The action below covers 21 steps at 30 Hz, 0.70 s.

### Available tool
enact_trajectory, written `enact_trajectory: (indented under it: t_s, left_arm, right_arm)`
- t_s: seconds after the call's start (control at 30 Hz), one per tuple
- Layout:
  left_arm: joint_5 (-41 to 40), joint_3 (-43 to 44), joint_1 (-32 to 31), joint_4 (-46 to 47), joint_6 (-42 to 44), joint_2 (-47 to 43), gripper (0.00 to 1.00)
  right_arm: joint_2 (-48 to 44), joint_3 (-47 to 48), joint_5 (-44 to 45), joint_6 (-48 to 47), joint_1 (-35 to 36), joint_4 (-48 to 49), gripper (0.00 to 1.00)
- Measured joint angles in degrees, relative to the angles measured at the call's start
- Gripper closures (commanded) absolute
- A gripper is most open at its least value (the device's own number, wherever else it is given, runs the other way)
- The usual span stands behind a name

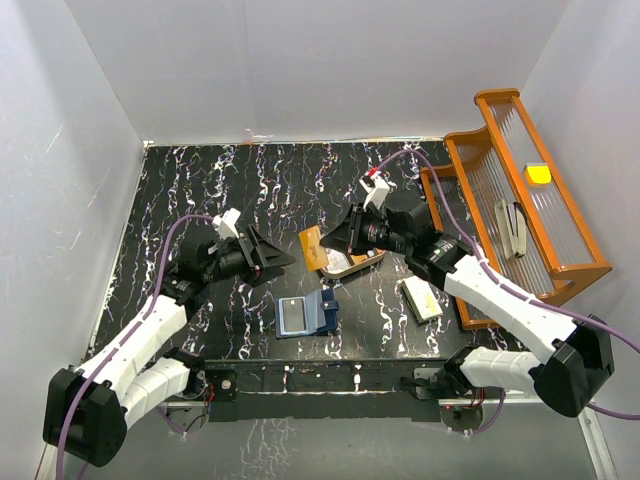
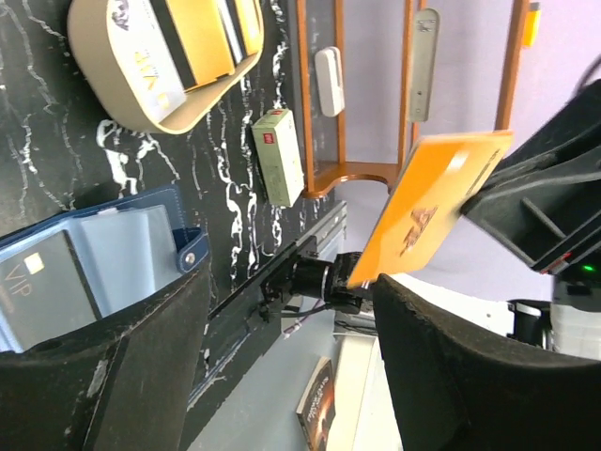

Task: Put the credit cards into the card holder
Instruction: Pick up the credit card from the storage box.

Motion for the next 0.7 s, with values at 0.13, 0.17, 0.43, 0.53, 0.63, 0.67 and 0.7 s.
enact_trajectory:
  t_s: [0.13, 0.17, 0.43, 0.53, 0.63, 0.67, 0.7]
  left_arm:
    - [2.0, -1.3, 0.0, 4.9, -2.6, 0.0, 0.38]
    - [2.5, -1.7, 0.0, 6.4, -3.2, 0.0, 0.39]
    - [5.1, -4.1, 0.0, 14.7, -7.5, -0.1, 0.63]
    - [5.7, -4.5, 0.0, 17.1, -8.6, -0.1, 0.75]
    - [6.0, -4.9, 0.0, 18.6, -9.2, -0.2, 0.74]
    - [6.1, -5.1, 0.0, 19.1, -9.5, -0.2, 0.71]
    - [6.2, -5.4, 0.0, 19.9, -9.7, -0.2, 0.65]
  right_arm:
    - [-0.3, -3.6, -5.5, 5.9, 0.0, 6.6, 1.00]
    - [-0.3, -4.3, -6.4, 7.0, 0.0, 7.8, 1.00]
    - [-0.2, -6.6, -11.1, 13.4, 0.0, 14.7, 1.00]
    - [0.6, -7.1, -12.4, 15.1, 0.0, 16.7, 1.00]
    - [1.2, -7.7, -13.3, 16.0, 0.0, 18.0, 1.00]
    - [1.4, -7.8, -13.5, 16.3, 0.0, 18.1, 1.00]
    - [1.6, -7.7, -13.7, 16.6, 0.0, 18.4, 1.00]
